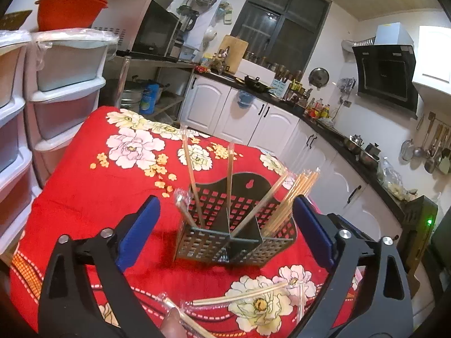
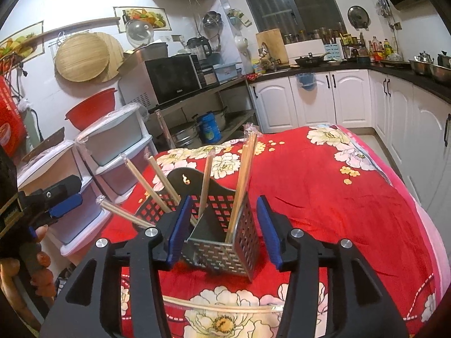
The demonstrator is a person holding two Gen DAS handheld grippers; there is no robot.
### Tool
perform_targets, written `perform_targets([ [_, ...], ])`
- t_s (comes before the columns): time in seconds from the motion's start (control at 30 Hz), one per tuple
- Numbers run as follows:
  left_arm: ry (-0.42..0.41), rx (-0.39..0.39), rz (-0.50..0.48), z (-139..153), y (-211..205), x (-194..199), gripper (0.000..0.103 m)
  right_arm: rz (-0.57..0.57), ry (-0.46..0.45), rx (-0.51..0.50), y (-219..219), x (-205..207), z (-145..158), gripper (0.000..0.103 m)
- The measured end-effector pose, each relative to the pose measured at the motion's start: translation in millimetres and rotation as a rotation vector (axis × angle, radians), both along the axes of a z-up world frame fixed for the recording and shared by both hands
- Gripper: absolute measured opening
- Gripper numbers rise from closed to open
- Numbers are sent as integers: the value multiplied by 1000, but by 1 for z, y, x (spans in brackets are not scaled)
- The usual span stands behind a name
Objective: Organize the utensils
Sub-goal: 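Lower both chopsticks into the caddy slots and open both grippers, then withdraw both open grippers from the caddy toward the remaining wrapped chopsticks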
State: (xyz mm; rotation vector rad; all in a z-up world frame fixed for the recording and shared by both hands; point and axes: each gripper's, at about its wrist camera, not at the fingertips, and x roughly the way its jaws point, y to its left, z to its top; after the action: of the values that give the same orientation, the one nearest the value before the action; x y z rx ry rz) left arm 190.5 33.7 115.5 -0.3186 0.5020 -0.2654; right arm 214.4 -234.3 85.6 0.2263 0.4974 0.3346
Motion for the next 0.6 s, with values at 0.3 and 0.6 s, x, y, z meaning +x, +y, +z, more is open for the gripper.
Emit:
perform_targets([
  [0.3,18,-23,-2,-15,2,-19,91,12,6,-2,-2,-23,-7,51],
  [0.6,86,-46,8,-42,5,-27,91,24,33,-10,-5,-35,-16,52],
])
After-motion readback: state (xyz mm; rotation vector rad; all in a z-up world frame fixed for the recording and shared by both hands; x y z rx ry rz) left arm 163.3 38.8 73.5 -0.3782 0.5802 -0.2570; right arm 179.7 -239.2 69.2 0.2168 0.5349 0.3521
